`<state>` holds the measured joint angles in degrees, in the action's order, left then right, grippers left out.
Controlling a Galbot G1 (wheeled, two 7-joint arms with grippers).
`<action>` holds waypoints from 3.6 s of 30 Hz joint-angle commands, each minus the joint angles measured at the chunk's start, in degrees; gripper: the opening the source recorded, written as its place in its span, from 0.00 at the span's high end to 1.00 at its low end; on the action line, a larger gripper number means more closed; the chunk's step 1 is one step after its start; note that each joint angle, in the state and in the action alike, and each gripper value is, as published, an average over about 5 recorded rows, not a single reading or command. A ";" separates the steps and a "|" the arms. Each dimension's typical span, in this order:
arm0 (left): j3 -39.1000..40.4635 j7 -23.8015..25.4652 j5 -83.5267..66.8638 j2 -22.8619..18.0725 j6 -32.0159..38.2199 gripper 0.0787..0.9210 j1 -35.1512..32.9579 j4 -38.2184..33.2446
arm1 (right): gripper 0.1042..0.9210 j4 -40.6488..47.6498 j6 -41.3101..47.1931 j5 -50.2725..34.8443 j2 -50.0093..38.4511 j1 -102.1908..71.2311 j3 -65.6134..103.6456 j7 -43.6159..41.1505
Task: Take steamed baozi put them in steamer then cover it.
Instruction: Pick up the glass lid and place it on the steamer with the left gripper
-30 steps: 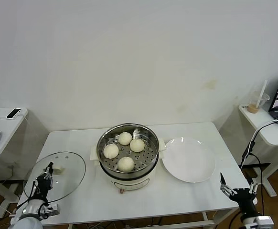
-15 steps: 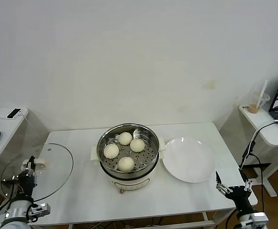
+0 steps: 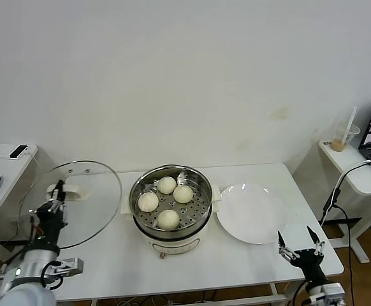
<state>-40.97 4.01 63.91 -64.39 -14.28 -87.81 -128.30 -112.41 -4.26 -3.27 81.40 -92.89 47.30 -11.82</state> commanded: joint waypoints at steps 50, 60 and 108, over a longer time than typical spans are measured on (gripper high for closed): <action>32.99 14.14 35.01 -27.59 -8.64 0.95 25.80 21.75 | 0.12 7.89 1.50 11.36 2.96 5.44 -13.36 1.38; 33.41 13.84 35.11 -27.53 -8.47 0.95 25.13 22.45 | 0.12 7.82 1.53 11.38 3.01 5.37 -13.52 1.33; 34.37 10.65 25.62 -21.28 -6.21 0.47 16.54 10.37 | 0.12 8.13 1.22 12.29 2.88 4.36 -14.15 1.40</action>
<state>-6.89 15.99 94.45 -89.95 -21.83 -65.78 -110.11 -104.35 -2.97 9.19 84.40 -88.44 32.80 -10.56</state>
